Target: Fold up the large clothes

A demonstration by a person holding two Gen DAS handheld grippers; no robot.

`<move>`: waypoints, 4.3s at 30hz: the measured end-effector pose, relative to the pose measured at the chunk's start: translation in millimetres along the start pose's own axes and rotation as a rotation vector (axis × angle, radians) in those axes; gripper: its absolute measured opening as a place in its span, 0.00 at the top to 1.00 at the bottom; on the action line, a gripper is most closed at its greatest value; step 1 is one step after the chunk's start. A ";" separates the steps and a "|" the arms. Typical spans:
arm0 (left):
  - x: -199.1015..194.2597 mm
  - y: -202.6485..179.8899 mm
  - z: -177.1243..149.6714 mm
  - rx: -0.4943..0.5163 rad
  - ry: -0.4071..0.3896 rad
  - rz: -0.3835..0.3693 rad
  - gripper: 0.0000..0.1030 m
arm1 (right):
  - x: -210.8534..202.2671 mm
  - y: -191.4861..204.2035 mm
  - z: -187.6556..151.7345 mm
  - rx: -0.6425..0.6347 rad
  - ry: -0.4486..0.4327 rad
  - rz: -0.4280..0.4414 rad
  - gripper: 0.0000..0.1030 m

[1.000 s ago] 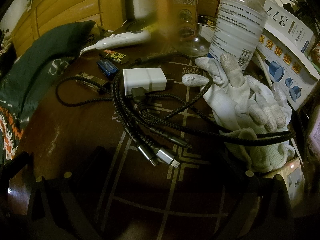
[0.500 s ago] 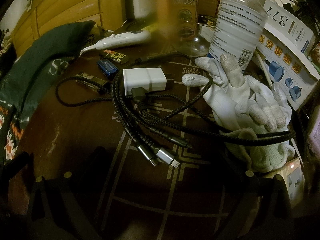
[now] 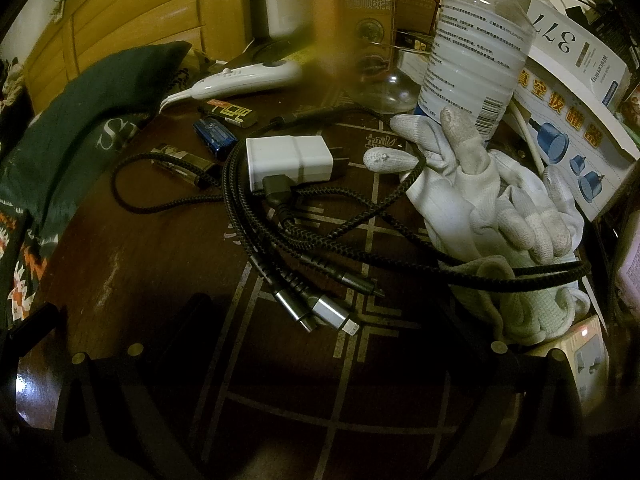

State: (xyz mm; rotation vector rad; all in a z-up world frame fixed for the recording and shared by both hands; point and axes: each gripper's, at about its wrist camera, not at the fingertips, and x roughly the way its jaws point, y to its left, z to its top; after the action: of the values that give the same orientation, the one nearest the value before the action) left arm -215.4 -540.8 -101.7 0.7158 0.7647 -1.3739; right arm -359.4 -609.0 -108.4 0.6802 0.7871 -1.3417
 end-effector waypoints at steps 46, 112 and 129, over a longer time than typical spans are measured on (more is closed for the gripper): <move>-0.6 0.6 -0.6 0.001 0.000 -0.002 0.00 | 0.2 -0.1 -0.1 0.000 0.000 0.001 0.00; -1.3 1.4 -1.0 0.002 -0.001 -0.004 0.00 | 0.2 -0.1 -0.3 -0.001 -0.001 0.001 0.00; -203.2 135.6 -98.6 -0.221 -0.248 -0.047 0.00 | -61.8 21.4 -14.3 -0.169 -0.059 0.199 0.00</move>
State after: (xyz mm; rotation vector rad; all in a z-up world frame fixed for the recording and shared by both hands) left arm -94.3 -334.3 8.1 0.3486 0.7249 -1.3650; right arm -343.0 -559.5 -66.6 0.5673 0.7557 -1.0972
